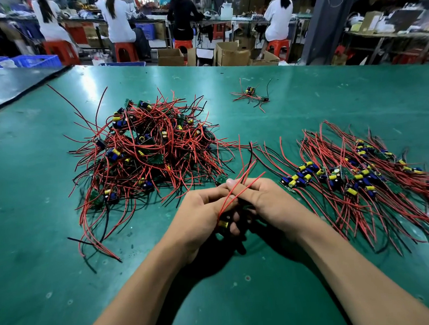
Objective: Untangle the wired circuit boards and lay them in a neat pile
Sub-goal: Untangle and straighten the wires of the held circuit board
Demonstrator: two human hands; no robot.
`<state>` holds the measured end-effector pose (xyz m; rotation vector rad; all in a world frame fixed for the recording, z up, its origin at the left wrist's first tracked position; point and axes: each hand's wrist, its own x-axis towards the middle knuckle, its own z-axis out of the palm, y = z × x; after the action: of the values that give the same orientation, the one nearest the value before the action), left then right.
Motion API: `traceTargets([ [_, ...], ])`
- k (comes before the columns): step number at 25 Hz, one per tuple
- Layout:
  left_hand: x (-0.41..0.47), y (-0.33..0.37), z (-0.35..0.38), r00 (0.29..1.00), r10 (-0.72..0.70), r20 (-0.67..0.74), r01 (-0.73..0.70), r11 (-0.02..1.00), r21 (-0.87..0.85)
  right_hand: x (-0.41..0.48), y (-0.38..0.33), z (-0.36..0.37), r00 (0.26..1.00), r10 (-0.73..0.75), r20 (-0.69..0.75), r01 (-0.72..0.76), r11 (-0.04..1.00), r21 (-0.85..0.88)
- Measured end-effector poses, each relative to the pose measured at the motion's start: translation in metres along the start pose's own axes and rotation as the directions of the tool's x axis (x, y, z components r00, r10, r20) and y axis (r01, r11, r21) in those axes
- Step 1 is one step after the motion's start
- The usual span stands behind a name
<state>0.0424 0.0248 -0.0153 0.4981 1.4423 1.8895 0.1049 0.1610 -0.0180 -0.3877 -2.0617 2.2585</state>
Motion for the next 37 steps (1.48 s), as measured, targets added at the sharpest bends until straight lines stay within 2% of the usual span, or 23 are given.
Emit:
traceTargets([
  [3,0.001,0.002,-0.002,0.999,-0.033,-0.025,0.033,0.999,0.005,0.002,0.001,-0.001,0.995,-0.033,-0.090,0.027,0.997,-0.066],
  [7,0.000,0.005,-0.004,0.998,-0.065,0.001,0.065,0.995,0.070,0.009,0.002,-0.003,0.963,-0.076,-0.258,0.060,0.996,-0.071],
  [9,-0.001,0.004,-0.005,0.998,-0.062,0.033,0.058,0.993,0.101,0.012,-0.003,-0.007,0.926,-0.066,-0.372,0.067,0.998,-0.011],
  [11,-0.003,0.004,-0.004,0.997,-0.060,0.056,0.054,0.992,0.111,0.012,-0.008,-0.010,0.902,0.008,-0.431,0.050,0.991,0.122],
  [13,-0.003,0.004,-0.004,0.996,-0.057,0.071,0.049,0.993,0.110,0.011,-0.015,-0.011,0.928,0.107,-0.356,0.026,0.937,0.349],
  [16,-0.003,0.004,-0.005,0.996,-0.046,0.077,0.037,0.992,0.117,0.007,-0.023,-0.015,0.970,0.208,-0.127,-0.059,0.708,0.704],
  [17,-0.003,0.004,-0.005,0.996,-0.044,0.075,0.035,0.992,0.118,0.006,-0.023,-0.017,0.976,0.208,-0.062,-0.089,0.641,0.762],
  [19,-0.003,0.004,-0.007,0.997,-0.042,0.061,0.034,0.993,0.114,0.004,-0.024,-0.019,0.984,0.180,0.019,-0.123,0.584,0.802],
  [21,-0.002,0.004,-0.007,0.999,-0.035,0.036,0.031,0.994,0.107,0.004,-0.024,-0.018,0.988,0.152,0.023,-0.116,0.637,0.762],
  [22,-0.002,0.004,-0.007,0.999,-0.032,0.022,0.030,0.995,0.094,0.003,-0.023,-0.015,0.990,0.141,-0.004,-0.100,0.717,0.690],
  [24,-0.002,0.003,-0.005,0.999,-0.031,-0.007,0.031,0.999,0.037,0.002,-0.020,-0.005,0.991,0.126,-0.048,-0.092,0.892,0.442],
  [26,-0.001,0.002,-0.004,0.999,-0.025,-0.044,0.024,0.999,-0.022,0.002,-0.012,0.008,0.990,0.132,-0.046,-0.117,0.963,0.244],
  [28,0.000,0.001,-0.004,0.997,-0.010,-0.074,0.007,0.999,-0.034,0.002,-0.007,0.016,0.989,0.137,-0.062,-0.122,0.973,0.197],
  [31,0.000,0.002,-0.005,0.998,-0.002,-0.063,0.002,1.000,-0.004,0.003,-0.008,0.017,0.985,0.126,-0.114,-0.099,0.971,0.216],
  [37,-0.003,0.005,-0.009,0.997,-0.044,0.068,0.038,0.996,0.082,0.008,-0.012,0.008,0.943,0.091,-0.319,-0.001,0.963,0.271],
])
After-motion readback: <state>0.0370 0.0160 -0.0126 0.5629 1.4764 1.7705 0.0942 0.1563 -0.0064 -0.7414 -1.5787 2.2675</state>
